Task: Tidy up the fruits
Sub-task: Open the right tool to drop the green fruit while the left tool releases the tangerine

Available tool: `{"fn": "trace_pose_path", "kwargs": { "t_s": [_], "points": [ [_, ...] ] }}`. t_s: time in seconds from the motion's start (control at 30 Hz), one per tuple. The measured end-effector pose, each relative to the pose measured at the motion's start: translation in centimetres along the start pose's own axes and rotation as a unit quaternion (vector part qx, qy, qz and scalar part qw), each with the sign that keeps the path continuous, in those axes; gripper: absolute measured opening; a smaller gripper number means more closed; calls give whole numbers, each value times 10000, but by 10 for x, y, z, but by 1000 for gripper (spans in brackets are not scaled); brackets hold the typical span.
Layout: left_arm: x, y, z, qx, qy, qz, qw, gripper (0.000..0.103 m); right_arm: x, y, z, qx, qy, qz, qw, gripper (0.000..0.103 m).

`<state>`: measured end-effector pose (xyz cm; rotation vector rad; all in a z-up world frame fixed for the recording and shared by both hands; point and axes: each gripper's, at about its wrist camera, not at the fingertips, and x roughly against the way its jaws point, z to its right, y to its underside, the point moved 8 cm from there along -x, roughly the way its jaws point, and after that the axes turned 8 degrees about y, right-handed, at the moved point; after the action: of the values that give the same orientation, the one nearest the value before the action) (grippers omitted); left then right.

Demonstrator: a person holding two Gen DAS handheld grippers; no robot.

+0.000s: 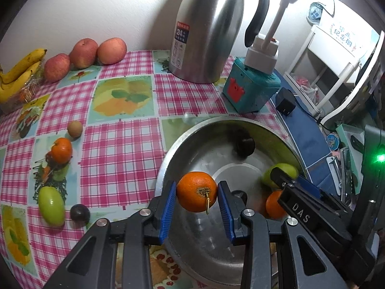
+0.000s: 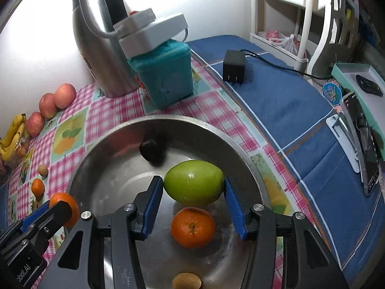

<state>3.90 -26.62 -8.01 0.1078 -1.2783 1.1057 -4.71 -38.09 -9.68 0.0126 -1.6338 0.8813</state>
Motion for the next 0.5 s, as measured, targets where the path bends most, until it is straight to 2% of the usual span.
{"fn": "trace_pose_path", "kwargs": {
  "t_s": [0.07,0.5],
  "points": [
    [-4,3,0,-5,-12,-53,10000,38,-2,0,1,-6,9,1,10000,48],
    [-16,12,-6,112,-14,-273,9996,38,-1,-2,1,-11,-11,52,10000,48]
  ]
}}
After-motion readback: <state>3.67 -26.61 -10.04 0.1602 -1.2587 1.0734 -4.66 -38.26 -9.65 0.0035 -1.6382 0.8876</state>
